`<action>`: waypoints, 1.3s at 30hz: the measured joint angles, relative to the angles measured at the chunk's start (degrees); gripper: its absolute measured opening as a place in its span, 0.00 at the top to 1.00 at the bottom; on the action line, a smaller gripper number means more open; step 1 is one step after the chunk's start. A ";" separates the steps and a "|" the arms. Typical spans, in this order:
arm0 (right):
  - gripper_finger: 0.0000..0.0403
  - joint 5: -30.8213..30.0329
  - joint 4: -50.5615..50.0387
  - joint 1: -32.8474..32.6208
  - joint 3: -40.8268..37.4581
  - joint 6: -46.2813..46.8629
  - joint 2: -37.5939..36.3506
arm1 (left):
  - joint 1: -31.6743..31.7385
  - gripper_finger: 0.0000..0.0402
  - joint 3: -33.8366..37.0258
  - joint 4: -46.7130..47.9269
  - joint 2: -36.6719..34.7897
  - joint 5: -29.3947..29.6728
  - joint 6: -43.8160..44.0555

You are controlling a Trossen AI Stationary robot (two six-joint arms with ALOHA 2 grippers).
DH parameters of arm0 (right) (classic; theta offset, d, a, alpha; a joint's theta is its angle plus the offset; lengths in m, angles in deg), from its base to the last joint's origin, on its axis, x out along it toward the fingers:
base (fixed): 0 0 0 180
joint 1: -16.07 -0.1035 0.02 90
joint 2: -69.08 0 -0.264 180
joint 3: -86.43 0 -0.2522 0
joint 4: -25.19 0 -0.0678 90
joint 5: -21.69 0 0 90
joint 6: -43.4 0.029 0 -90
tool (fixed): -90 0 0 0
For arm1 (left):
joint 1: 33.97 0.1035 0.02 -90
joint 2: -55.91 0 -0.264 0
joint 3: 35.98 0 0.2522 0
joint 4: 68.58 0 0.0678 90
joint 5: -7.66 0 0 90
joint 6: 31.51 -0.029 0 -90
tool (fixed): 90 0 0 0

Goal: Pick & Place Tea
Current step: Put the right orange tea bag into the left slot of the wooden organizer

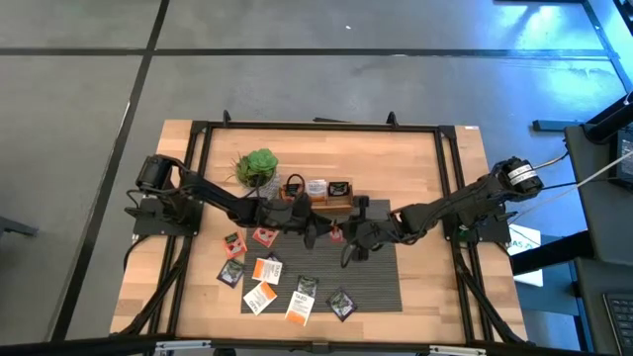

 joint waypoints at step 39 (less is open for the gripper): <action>0.53 3.97 -9.39 -0.35 0.09 11.87 -6.89 | 0.16 0.99 0.04 -0.76 -1.37 -14.68 -22.26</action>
